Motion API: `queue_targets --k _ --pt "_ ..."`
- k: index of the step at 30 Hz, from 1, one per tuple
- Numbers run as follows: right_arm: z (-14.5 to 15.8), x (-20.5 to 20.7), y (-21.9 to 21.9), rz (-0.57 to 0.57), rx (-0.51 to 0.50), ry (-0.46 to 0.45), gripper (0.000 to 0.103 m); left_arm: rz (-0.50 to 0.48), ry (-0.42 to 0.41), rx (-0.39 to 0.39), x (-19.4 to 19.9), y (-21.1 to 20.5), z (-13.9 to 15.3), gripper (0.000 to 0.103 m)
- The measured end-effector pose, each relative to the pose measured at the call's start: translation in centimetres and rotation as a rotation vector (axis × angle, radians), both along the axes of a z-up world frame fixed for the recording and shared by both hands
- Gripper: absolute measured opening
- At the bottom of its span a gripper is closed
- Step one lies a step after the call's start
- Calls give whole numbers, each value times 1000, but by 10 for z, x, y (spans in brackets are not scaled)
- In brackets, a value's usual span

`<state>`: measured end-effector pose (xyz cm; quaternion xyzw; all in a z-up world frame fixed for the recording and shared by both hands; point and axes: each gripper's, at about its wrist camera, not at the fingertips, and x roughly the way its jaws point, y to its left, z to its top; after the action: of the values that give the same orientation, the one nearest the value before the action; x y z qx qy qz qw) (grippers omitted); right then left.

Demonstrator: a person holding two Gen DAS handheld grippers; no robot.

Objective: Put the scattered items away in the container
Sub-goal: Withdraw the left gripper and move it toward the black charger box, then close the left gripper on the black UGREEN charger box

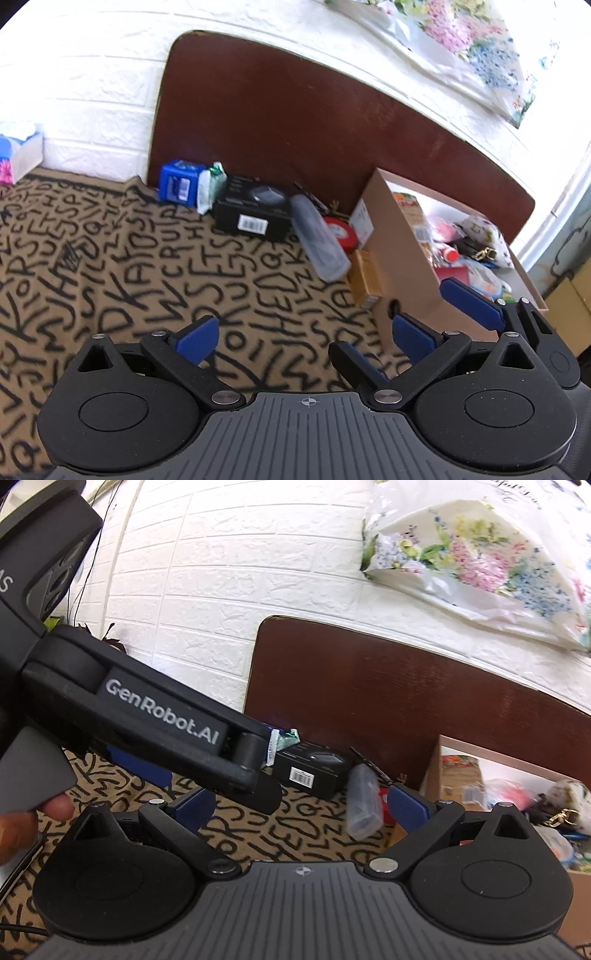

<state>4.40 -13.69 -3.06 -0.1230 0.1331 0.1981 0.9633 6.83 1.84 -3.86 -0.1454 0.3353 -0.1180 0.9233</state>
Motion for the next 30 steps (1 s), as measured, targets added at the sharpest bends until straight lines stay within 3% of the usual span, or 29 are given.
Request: queue_targets --k 14,30 --pt "-21 84 34 -36 -34 89 94 -19 5 12 74 33 -9 103" --pt "-61 176 49 -93 -96 194 87 -53 66 -58 188 58 -57 103"
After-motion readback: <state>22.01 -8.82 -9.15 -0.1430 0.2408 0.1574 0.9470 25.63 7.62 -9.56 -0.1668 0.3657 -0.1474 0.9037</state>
